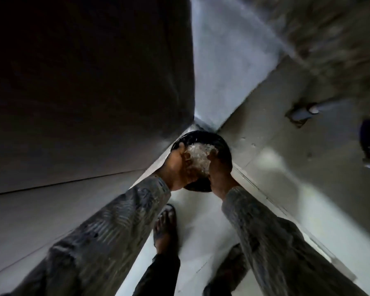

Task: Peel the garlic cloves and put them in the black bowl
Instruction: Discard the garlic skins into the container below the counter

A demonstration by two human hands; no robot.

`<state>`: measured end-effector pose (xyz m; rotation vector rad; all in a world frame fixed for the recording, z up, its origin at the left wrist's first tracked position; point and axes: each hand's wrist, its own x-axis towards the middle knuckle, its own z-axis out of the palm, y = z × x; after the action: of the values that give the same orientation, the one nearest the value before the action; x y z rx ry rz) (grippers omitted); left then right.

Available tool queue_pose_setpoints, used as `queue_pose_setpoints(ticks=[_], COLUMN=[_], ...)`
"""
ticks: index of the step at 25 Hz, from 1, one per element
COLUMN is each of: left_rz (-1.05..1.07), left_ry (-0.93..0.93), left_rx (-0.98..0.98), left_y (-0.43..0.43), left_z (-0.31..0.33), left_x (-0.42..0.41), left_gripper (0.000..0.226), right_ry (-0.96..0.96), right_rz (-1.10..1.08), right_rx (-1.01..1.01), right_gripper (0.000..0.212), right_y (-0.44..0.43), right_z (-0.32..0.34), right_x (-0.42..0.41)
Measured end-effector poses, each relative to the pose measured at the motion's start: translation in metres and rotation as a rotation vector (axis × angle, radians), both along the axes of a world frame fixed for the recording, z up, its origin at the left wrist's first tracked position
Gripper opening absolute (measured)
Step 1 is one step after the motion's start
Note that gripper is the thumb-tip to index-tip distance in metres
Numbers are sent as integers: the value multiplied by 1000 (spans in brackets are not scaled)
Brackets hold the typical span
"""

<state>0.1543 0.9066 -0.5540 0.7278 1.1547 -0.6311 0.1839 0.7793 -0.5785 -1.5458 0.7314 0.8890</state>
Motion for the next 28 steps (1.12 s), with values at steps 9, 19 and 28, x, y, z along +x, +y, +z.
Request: queue_pose_setpoints(ticks=[9, 19, 28], left_rz=[-84, 107, -453], left_ry=[-417, -345, -596], left_rx=[531, 324, 875], left_y=[-34, -16, 7], left_z=[16, 176, 398], left_x=[-5, -27, -71], left_gripper=[39, 55, 77], right_ry=[-364, -588, -775], right_rz=[511, 723, 833], right_rx=[-181, -253, -199], right_gripper=[44, 50, 96], right_y=[17, 3, -49], right_z=[-15, 124, 388], right_x=[2, 4, -31])
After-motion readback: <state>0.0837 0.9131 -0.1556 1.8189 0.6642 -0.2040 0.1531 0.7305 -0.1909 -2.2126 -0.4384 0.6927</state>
